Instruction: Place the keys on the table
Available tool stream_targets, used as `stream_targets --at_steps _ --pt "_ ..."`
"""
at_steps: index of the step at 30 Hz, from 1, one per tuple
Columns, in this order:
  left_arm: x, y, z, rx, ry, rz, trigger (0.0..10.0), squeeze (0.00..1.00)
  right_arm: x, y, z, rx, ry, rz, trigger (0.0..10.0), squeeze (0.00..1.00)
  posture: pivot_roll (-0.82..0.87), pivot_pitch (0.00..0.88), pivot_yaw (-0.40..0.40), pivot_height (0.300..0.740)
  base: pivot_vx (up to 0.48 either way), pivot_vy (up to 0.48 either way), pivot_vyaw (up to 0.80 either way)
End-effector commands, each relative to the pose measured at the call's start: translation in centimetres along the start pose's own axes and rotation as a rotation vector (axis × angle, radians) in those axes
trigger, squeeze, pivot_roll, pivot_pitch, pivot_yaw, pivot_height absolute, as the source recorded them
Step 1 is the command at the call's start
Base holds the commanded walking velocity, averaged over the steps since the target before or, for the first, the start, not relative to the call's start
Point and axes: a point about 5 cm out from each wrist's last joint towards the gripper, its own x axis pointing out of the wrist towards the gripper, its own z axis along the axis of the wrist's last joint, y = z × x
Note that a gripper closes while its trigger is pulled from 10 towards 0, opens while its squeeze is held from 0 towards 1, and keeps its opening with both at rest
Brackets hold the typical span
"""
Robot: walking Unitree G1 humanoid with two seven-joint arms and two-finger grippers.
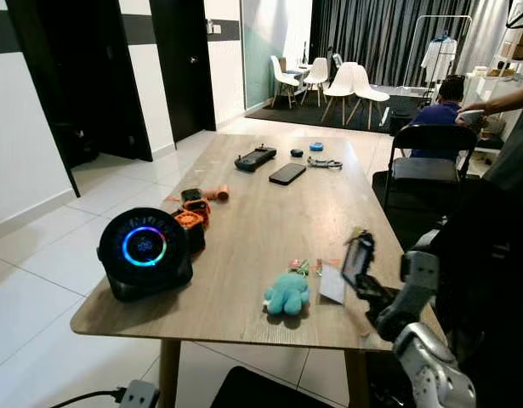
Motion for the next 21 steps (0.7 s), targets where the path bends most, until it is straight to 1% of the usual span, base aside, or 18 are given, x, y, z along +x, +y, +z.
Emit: stream_targets --at_steps 1,5,16,17,18,19,21 --pt "0.1 -0.4 -0.1 -0.004 0.009 -0.010 10.0 0.00 0.0 0.4 0.1 -0.006 0.004 0.023 10.0 0.00 0.01 0.046 0.005 0.740 0.000 0.000 0.00" --pt "0.1 -0.4 -0.1 -0.008 0.008 -0.006 10.0 0.00 0.1 1.0 -0.6 -0.004 0.030 0.051 10.0 0.00 0.01 0.050 0.003 0.740 0.000 0.000 0.00" --pt "-0.1 -0.4 -0.4 -0.013 0.007 -0.006 10.0 0.00 -0.2 1.3 -1.0 -0.002 0.062 0.092 10.0 0.00 0.01 0.057 0.003 0.740 0.000 0.000 0.00" --pt "-0.1 -0.3 -0.4 -0.014 0.007 -0.007 10.0 0.00 -0.3 1.3 -1.1 0.004 0.066 0.101 10.0 0.19 0.01 0.058 0.004 0.740 0.000 0.000 0.00" --pt "-0.1 -0.3 -0.4 -0.014 0.007 -0.007 10.0 0.00 -0.4 1.4 -1.1 0.009 0.068 0.106 10.0 0.98 0.01 0.058 0.005 0.740 0.000 0.000 0.00" --pt "-0.1 -0.3 -0.5 -0.013 0.008 -0.008 10.0 0.00 -0.4 1.4 -1.2 0.009 0.069 0.113 10.0 1.00 0.01 0.059 0.005 0.740 0.000 0.000 0.00" --pt "-0.1 -0.3 -0.5 -0.012 0.008 -0.008 10.0 0.00 -0.5 1.5 -1.2 0.006 0.068 0.117 10.0 1.00 0.01 0.059 0.005 0.740 0.000 0.000 0.00"
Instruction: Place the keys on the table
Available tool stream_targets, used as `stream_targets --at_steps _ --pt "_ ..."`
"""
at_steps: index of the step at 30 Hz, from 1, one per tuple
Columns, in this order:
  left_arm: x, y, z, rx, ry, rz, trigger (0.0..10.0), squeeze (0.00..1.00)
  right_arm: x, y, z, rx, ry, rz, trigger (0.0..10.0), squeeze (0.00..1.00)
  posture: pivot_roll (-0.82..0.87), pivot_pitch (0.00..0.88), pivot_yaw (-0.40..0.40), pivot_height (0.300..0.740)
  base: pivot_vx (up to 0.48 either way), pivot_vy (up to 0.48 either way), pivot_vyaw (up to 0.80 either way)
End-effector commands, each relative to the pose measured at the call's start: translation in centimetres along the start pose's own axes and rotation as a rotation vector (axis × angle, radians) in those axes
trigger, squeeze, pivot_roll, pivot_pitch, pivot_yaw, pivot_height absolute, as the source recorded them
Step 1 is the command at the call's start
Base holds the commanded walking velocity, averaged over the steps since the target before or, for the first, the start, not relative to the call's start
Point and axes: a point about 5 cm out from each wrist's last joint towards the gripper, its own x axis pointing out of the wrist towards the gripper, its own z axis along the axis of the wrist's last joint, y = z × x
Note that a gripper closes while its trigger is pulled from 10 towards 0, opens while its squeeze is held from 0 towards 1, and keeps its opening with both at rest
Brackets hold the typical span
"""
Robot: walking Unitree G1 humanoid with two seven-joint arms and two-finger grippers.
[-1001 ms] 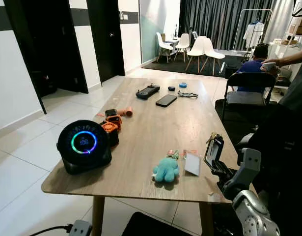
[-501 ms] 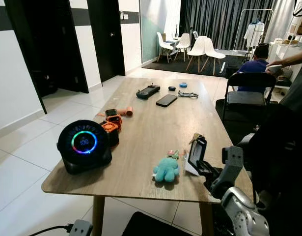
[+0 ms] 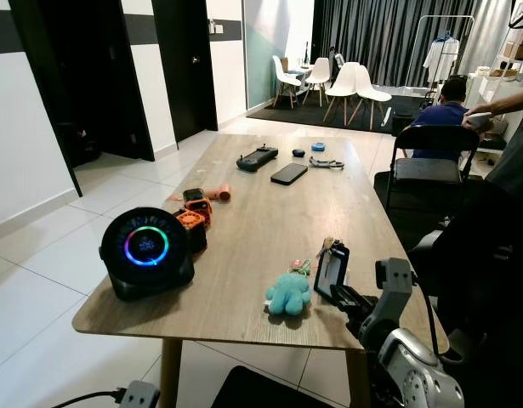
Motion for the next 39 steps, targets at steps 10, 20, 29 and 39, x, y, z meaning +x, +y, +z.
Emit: stream_targets --at_steps 10,20,29,39 --pt "0.0 -0.2 -0.2 -0.004 0.003 -0.013 10.0 0.00 -0.5 0.4 0.5 -0.005 -0.028 0.029 10.0 0.00 0.01 0.058 0.011 0.740 0.000 0.000 0.00" --pt "-0.1 -0.1 -0.1 0.000 -0.001 -0.013 10.0 0.00 -2.6 -3.2 2.5 0.054 -0.231 -0.165 10.0 0.00 0.01 0.055 0.006 0.740 0.000 0.000 0.00" --pt "-0.2 0.1 -0.2 0.012 0.003 -0.012 10.0 0.00 -9.1 -10.0 1.9 0.118 -0.488 -0.662 10.0 0.00 0.01 0.053 0.006 0.740 0.000 0.000 0.00" --pt "-0.5 0.4 -0.5 0.031 0.018 -0.002 10.0 0.00 -15.0 -11.8 -8.6 0.162 -0.165 -0.921 10.0 0.00 0.01 0.043 0.004 0.740 0.000 0.000 0.00"
